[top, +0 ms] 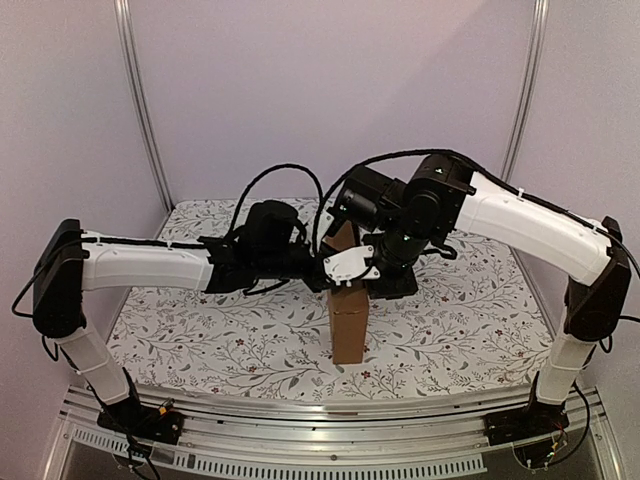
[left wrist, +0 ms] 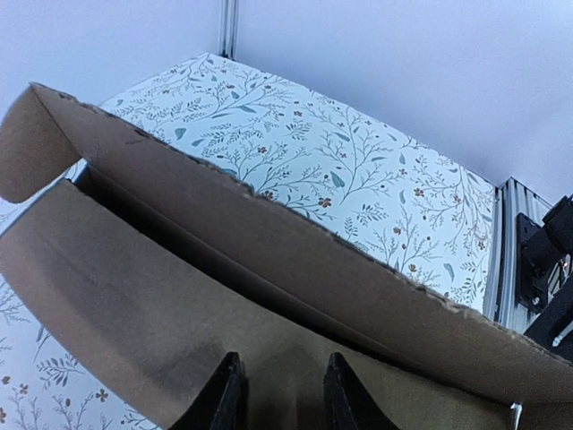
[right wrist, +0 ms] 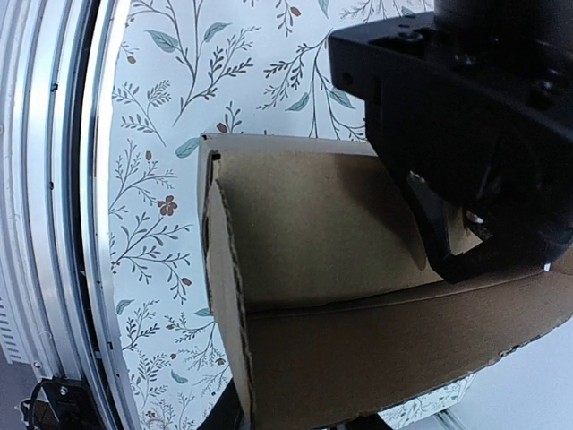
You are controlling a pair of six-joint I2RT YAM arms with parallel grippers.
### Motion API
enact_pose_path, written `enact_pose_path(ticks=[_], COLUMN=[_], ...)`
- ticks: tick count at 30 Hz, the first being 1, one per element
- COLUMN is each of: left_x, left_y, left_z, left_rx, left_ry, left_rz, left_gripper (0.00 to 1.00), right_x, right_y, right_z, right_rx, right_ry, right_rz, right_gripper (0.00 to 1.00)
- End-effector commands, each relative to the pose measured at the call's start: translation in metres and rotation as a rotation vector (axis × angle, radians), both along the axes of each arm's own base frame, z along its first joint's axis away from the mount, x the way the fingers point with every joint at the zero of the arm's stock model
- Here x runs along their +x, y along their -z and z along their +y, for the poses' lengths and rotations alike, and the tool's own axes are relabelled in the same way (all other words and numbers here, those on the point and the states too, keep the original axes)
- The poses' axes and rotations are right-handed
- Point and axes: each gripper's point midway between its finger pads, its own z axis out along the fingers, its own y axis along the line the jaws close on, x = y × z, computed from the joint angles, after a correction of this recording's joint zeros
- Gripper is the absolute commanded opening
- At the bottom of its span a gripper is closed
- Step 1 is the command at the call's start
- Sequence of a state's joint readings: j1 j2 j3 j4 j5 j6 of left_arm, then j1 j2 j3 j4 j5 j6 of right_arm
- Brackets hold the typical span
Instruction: Fold the paper box
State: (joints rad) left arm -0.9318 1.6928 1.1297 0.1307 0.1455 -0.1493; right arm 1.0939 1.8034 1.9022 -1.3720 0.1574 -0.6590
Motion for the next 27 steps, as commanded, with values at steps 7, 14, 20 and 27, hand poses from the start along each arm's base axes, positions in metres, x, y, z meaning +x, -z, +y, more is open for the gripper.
enact_pose_path(ticks=[7, 14, 20, 27], left_x=[-0.014, -0.014, -0.013, -0.012], left_y=[0.03, 0.031, 0.028, 0.027], left_z=[0.006, 0.006, 0.006, 0.006], left_rx=[0.043, 0.043, 0.039, 0.033], left_ry=[0.022, 0.024, 0.018, 0.005], left_rz=[0.077, 0.079, 0.078, 0.081], left_gripper=[0.31, 0.31, 0.31, 0.31], right_x=[-0.003, -0.016, -0.032, -0.034], right_y=[0.001, -0.011, -0.018, -0.022], right_z=[-0.013, -0.013, -0.01, -0.007], right_rx=[-0.105, -0.049, 0.005, 0.041], right_ry=[-0.014, -0.028, -0.033, -0.007], right_rz=[0.001, 0.043, 0.119, 0.136], right_gripper=[0.26, 0.25, 0.4, 0.42])
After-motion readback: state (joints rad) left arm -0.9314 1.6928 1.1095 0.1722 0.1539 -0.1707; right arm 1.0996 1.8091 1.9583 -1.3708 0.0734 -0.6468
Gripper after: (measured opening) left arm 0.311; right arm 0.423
